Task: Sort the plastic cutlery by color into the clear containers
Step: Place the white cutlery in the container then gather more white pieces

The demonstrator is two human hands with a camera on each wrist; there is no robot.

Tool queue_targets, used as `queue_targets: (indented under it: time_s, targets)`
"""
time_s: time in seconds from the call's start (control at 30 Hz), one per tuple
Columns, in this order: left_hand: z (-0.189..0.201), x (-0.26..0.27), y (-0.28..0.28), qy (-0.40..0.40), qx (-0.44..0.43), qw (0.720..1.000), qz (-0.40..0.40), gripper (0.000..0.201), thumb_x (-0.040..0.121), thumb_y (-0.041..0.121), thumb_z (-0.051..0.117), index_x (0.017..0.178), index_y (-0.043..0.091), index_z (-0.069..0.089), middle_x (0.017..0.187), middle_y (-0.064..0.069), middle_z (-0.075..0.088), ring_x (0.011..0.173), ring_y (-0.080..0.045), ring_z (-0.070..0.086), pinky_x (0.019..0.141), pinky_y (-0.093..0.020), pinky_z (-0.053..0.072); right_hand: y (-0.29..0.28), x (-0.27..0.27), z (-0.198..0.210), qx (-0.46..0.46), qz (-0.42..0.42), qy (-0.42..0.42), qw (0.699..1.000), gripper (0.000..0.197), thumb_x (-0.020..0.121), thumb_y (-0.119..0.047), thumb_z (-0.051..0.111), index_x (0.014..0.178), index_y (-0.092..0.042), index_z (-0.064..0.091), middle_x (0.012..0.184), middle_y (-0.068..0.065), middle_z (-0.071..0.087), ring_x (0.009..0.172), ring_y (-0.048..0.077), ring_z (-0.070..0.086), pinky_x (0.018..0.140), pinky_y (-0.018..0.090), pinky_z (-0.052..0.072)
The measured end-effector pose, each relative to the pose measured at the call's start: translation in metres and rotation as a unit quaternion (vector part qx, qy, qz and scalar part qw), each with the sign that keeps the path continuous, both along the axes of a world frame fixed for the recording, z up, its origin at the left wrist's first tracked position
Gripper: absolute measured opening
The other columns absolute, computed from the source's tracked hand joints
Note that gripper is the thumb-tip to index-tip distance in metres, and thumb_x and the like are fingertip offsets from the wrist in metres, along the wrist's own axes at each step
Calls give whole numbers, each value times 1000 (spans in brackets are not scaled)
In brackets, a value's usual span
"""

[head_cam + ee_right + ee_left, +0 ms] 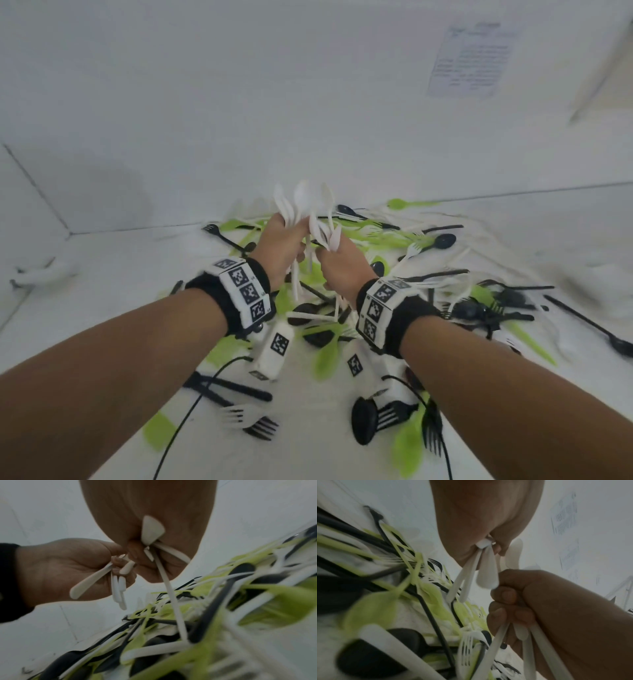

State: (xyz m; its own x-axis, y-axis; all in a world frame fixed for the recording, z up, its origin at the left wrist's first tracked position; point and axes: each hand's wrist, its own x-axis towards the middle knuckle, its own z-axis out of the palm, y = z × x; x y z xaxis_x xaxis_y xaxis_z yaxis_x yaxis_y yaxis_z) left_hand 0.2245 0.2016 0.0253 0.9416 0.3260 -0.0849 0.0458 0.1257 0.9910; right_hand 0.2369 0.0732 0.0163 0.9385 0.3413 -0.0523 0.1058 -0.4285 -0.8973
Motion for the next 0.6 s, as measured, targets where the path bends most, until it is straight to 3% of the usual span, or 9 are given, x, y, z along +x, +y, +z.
queue_targets:
  time_s: [0.07, 0.1, 0.17, 0.23, 0.37, 0.43, 0.5, 0.6]
  targets:
    - [2, 5, -19, -3, 21, 1000, -3, 21, 94, 29, 70, 101, 9, 68, 77, -5, 60, 52, -13, 38, 47, -27, 33, -22, 3, 0, 16, -1, 23, 1000, 28, 100, -27, 45, 127, -26, 53, 84, 0, 56, 69, 18, 54, 58, 36, 56]
    - [3, 7, -27, 0, 32, 999, 5, 17, 94, 28, 70, 97, 11, 69, 76, -5, 59, 51, -12, 39, 47, -27, 33, -31, 5, -1, 26, 6, 33, 999, 25, 102, -31, 45, 125, -24, 54, 78, 0, 55, 64, 17, 54, 55, 33, 53]
    - [4, 9, -41, 0, 55, 998, 25, 11, 92, 23, 67, 91, 12, 70, 71, -2, 60, 51, -12, 44, 46, -25, 34, -50, 10, -3, 50, 39, 44, 997, 23, 105, -36, 46, 120, -22, 57, 69, 2, 57, 53, 16, 53, 56, 33, 51]
    - [3, 12, -52, -3, 74, 997, 38, 11, 89, 16, 64, 90, 9, 71, 66, 2, 60, 52, -11, 48, 47, -23, 36, -67, 13, -4, 83, 67, 66, 992, 22, 106, -38, 47, 120, -26, 57, 71, 5, 63, 50, 20, 56, 57, 33, 49]
    - [0, 13, -71, 14, 91, 992, 90, 15, 80, 17, 68, 92, 8, 68, 68, 6, 65, 57, -13, 56, 54, -25, 43, -99, 24, -4, 171, 23, 122, 977, 21, 106, -38, 52, 115, -24, 63, 88, 4, 62, 65, 21, 61, 65, 33, 53]
    - [0, 12, -81, 19, 99, 991, 92, 28, 76, 20, 71, 102, 13, 70, 85, 1, 74, 71, -18, 66, 63, -32, 52, -114, 37, -9, 186, -50, 136, 972, 29, 102, -33, 56, 122, -14, 65, 89, 2, 56, 69, 17, 54, 67, 32, 50]
    - [1, 10, -93, 22, 111, 990, 86, 37, 76, 20, 73, 112, 15, 68, 100, -5, 76, 87, -28, 73, 74, -46, 62, -128, 48, -10, 202, -86, 163, 962, 28, 99, -28, 59, 122, -14, 67, 88, -2, 54, 71, 13, 50, 61, 28, 48]
    - [3, 5, -113, 24, 128, 989, 76, 41, 77, 20, 75, 116, 13, 65, 103, -10, 76, 93, -33, 74, 84, -56, 61, -139, 51, -9, 222, -28, 187, 957, 28, 95, -34, 66, 111, -11, 69, 68, -5, 48, 56, 14, 43, 57, 32, 47]
